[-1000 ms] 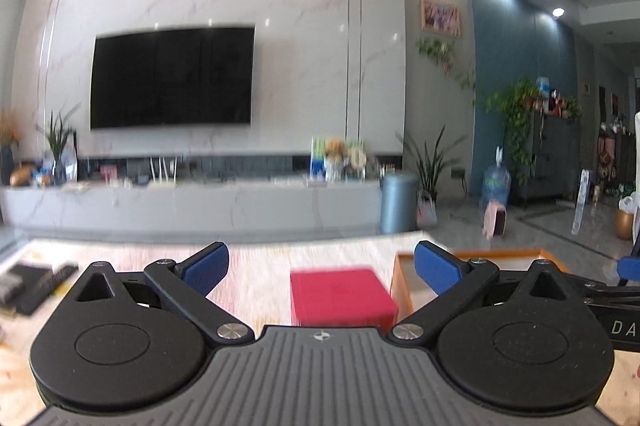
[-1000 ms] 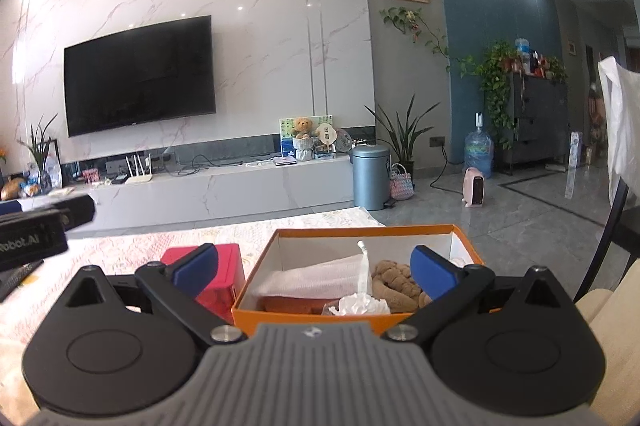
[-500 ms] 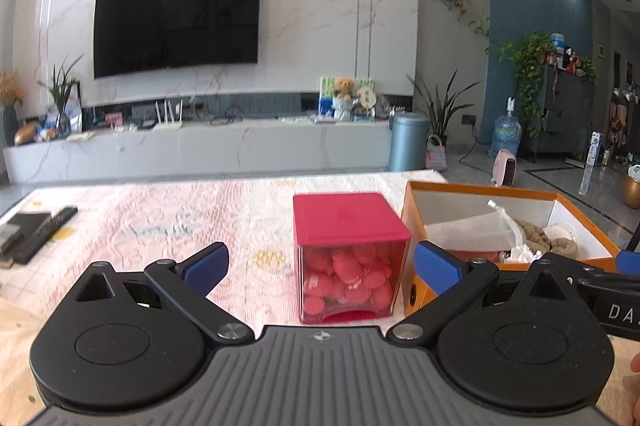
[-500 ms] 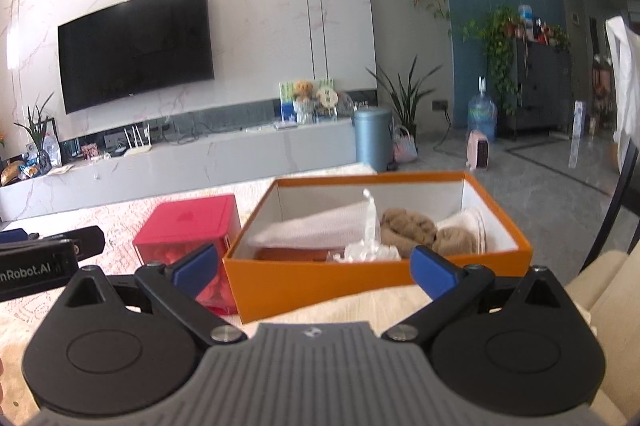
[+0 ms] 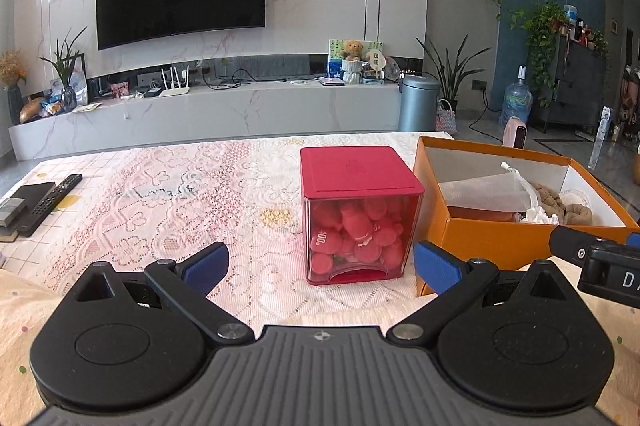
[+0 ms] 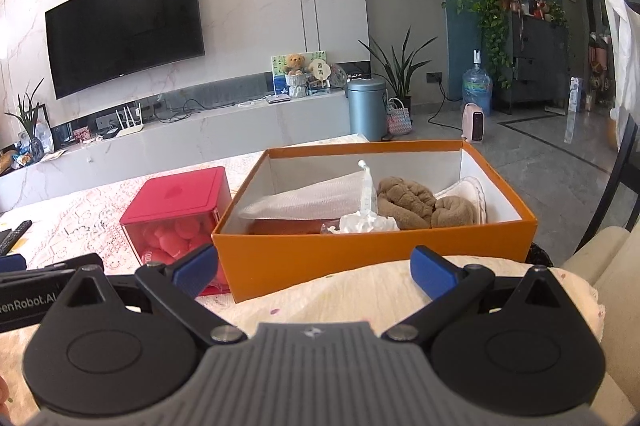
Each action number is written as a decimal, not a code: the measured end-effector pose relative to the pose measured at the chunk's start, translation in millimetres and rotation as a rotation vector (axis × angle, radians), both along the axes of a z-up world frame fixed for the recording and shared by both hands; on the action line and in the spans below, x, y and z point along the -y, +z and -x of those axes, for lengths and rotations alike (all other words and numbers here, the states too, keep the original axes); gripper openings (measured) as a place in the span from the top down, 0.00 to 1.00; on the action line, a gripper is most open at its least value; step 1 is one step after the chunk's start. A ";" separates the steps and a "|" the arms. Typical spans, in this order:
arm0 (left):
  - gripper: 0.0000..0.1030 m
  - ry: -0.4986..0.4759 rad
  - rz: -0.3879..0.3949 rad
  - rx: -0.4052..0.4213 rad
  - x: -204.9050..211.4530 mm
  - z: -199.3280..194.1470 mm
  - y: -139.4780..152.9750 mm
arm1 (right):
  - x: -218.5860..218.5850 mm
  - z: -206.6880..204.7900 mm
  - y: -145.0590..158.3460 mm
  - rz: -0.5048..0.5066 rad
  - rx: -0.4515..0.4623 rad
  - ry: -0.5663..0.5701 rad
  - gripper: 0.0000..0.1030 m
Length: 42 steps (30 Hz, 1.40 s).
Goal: Organize soft objects
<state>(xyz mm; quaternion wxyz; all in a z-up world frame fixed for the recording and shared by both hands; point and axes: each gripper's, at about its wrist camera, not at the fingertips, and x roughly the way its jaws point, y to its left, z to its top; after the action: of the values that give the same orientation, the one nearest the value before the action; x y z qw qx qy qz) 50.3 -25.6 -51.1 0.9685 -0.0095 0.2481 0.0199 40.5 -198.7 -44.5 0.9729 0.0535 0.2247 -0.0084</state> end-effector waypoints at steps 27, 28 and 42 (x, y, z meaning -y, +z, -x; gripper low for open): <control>0.00 0.017 0.009 -0.014 -2.3 0.0 -0.4 | -4.7 -1.5 -0.4 0.034 -0.010 0.009 0.03; 0.00 0.018 0.009 -0.015 -2.6 -0.1 -0.4 | -4.7 -1.6 -0.4 0.035 -0.010 0.009 0.03; 0.00 0.025 0.009 -0.017 -3.4 0.2 -1.1 | -4.9 -1.4 -0.6 0.035 -0.011 0.009 0.03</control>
<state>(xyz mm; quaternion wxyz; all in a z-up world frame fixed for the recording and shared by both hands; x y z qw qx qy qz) 50.1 -22.2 -52.2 0.9659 -0.0171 0.2564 0.0311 42.0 -193.8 -45.1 0.9725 0.0353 0.2302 -0.0080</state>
